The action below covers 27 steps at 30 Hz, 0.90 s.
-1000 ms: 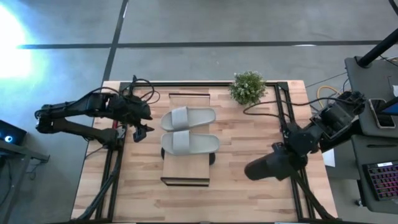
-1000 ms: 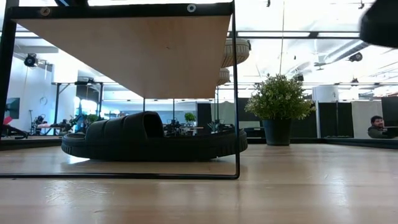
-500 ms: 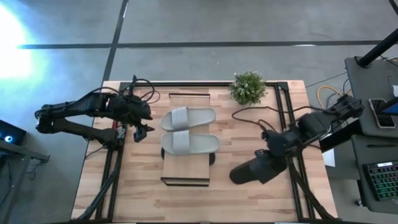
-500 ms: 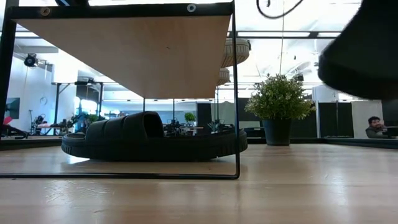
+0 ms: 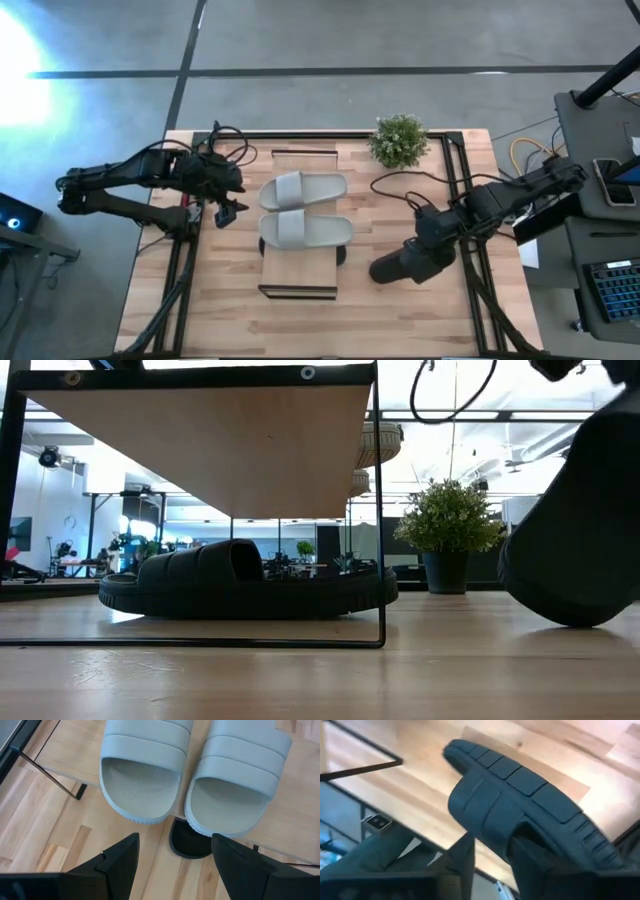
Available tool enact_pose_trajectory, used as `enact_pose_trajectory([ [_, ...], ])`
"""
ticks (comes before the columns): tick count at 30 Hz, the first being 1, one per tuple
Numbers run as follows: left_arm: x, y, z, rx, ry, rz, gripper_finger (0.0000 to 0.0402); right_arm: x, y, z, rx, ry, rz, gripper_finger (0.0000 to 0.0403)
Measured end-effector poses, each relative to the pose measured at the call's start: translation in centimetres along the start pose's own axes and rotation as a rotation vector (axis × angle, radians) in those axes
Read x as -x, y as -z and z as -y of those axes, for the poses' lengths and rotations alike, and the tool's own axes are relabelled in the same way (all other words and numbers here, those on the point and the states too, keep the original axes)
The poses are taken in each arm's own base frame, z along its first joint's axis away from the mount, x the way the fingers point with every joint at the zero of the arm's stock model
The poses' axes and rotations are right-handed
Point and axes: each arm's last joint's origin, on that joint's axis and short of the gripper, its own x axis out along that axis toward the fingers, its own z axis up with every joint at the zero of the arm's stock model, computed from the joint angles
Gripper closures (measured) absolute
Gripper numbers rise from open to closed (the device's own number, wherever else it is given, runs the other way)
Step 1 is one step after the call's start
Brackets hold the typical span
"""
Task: Pick and place slides into the shelf
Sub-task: Move the black slide under the shelf
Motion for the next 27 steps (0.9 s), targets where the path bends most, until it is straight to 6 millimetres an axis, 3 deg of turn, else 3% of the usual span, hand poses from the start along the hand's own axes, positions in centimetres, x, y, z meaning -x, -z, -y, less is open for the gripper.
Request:
enact_pose_trajectory([
  [5, 0.0, 0.0, 0.0, 0.0, 0.0, 0.0, 0.0169, -0.7, -0.8, 0.6, -0.011, 0.035, 0.051, 0.0234],
  [10, 0.0, 0.0, 0.0, -0.001, 0.0, -0.001, 0.0169, -0.7, -1.8, 0.9, -0.042, 0.052, 0.165, 0.0196],
  [16, 0.0, 0.0, 0.0, -0.001, 0.0, -0.001, 0.0169, 0.4, -2.5, 1.4, -0.082, 0.092, 0.233, 0.0186],
  [22, 0.0, 0.0, 0.0, -0.001, 0.0, -0.002, 0.0169, 3.2, -2.4, 2.1, -0.166, 0.177, 0.418, 0.0186],
  [27, 0.0, 0.0, 0.0, -0.001, -0.001, -0.003, 0.0169, 4.6, -1.3, 2.4, -0.239, 0.192, 0.362, 0.0186],
])
